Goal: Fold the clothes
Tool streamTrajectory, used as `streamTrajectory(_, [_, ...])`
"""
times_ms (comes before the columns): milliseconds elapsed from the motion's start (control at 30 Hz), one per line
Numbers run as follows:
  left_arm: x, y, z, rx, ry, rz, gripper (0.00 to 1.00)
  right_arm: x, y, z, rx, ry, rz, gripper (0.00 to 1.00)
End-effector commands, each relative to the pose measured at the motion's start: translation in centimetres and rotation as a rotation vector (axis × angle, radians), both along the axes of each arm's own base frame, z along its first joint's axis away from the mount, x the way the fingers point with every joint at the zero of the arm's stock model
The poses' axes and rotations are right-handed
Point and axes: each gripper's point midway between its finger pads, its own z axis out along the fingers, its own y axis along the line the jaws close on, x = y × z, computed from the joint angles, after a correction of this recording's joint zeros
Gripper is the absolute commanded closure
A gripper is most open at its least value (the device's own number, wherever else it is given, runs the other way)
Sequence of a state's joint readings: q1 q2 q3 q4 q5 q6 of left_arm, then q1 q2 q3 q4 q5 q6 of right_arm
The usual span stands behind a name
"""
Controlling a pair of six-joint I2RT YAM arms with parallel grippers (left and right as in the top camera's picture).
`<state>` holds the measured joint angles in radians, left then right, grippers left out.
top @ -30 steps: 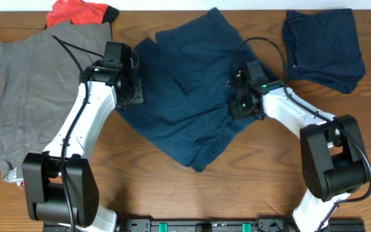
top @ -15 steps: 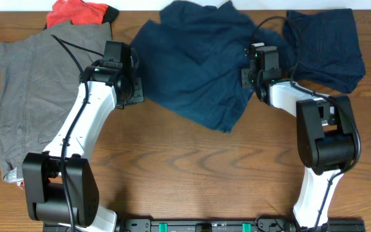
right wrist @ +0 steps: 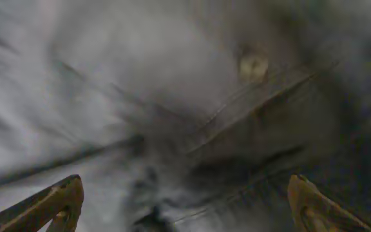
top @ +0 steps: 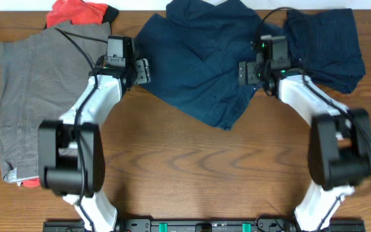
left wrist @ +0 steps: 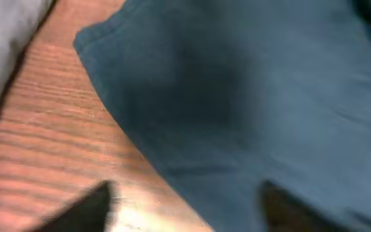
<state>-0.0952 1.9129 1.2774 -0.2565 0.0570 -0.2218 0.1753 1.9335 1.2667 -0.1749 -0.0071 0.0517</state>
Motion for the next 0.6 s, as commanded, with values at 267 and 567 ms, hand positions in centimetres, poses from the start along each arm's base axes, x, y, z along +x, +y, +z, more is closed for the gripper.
streamTrajectory(267, [3.8, 2.3, -3.6, -0.138, -0.053, 0.182, 0.02, -3.3, 3.7, 12.8, 0.058, -0.191, 0.093, 0.01])
streamTrajectory(567, [4.6, 2.2, -5.2, -0.157, -0.068, 0.204, 0.08, -4.2, 4.6, 11.9, 0.05, -0.147, 0.116, 0.01])
